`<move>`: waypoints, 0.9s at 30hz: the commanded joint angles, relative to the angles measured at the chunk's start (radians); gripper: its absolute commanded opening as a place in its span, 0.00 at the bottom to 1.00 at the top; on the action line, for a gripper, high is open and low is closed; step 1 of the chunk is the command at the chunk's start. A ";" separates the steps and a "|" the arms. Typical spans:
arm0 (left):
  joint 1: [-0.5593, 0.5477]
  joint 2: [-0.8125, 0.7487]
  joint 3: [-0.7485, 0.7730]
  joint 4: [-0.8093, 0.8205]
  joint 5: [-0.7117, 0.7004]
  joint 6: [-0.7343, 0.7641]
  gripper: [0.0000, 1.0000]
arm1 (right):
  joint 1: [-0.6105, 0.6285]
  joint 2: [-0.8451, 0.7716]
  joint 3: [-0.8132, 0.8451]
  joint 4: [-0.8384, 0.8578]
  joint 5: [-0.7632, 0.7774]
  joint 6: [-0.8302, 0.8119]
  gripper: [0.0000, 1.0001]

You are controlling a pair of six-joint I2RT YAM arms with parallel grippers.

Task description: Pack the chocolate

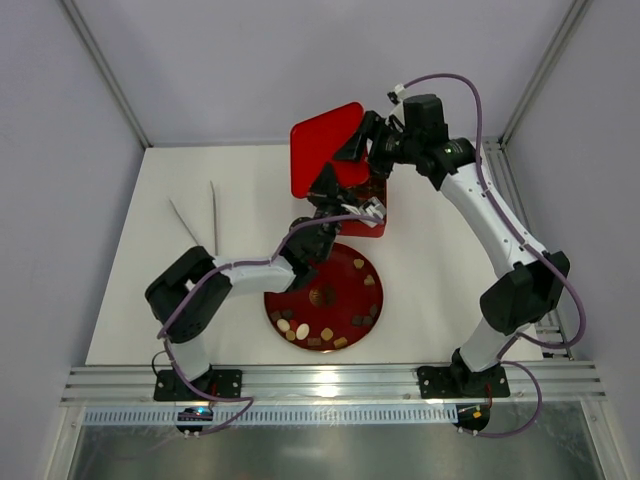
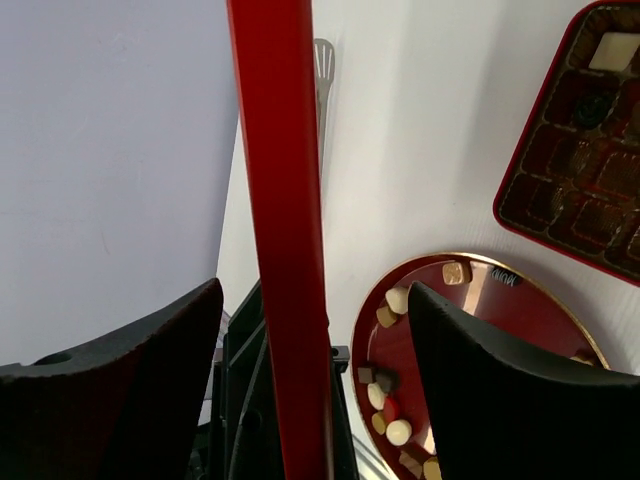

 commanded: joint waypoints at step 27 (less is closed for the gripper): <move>0.153 -0.288 0.403 -1.122 0.485 -1.280 0.00 | -0.249 -0.334 -0.293 0.374 0.216 -0.064 1.00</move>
